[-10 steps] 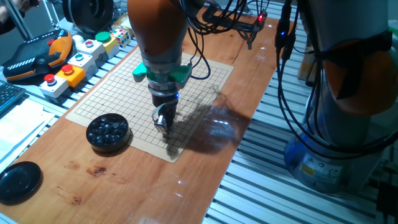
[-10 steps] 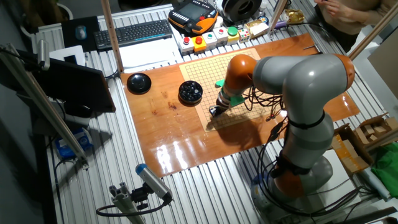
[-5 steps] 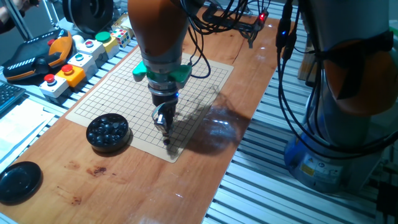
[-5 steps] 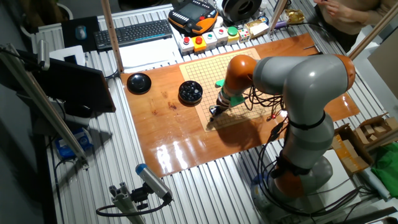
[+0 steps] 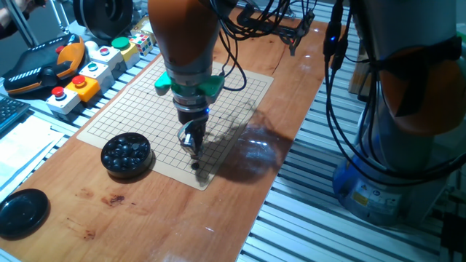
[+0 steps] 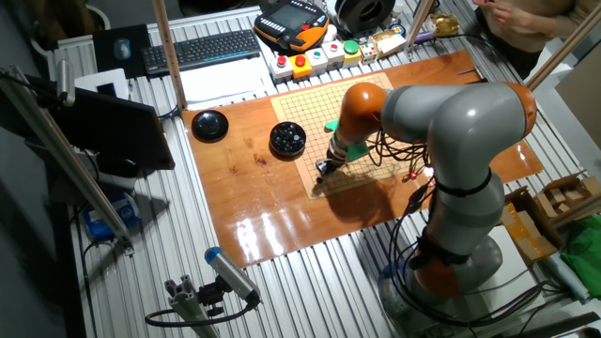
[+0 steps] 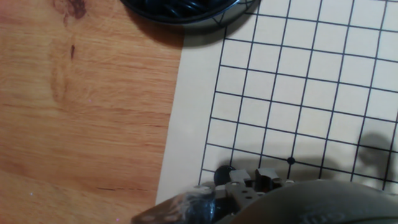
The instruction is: Play the first move as black on the 3-4 point in the upper right corner of the Go board
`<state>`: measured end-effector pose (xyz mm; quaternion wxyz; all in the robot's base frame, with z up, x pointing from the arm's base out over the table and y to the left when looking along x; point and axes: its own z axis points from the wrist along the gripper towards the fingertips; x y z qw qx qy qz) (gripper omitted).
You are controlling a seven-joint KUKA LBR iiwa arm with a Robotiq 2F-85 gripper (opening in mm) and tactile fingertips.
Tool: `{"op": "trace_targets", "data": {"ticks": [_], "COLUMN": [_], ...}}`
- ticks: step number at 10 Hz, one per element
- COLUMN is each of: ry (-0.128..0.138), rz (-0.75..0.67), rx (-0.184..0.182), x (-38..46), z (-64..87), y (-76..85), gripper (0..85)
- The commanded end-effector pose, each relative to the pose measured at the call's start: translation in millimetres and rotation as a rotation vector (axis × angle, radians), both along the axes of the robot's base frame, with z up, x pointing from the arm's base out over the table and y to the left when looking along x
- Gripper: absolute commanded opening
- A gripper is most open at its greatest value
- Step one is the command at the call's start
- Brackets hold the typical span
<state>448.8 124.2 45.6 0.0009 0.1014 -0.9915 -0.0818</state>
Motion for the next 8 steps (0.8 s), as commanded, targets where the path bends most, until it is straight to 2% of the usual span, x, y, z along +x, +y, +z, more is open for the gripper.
{"op": "trace_targets", "data": {"ticks": [1,6,7,8], "ry": [0.0,-0.002,0.001,0.0], "rz": [-0.002,-0.026,-0.033,-0.042], "rx": [0.0,-0.011,-0.011,-0.011], "x": [-0.5,-5.8,-7.0,-8.8], "z": [0.1,0.3,-0.1,-1.0], "y": [0.6,7.3,9.3,13.3], "gripper": [15.7,19.0,18.3,12.3]}}
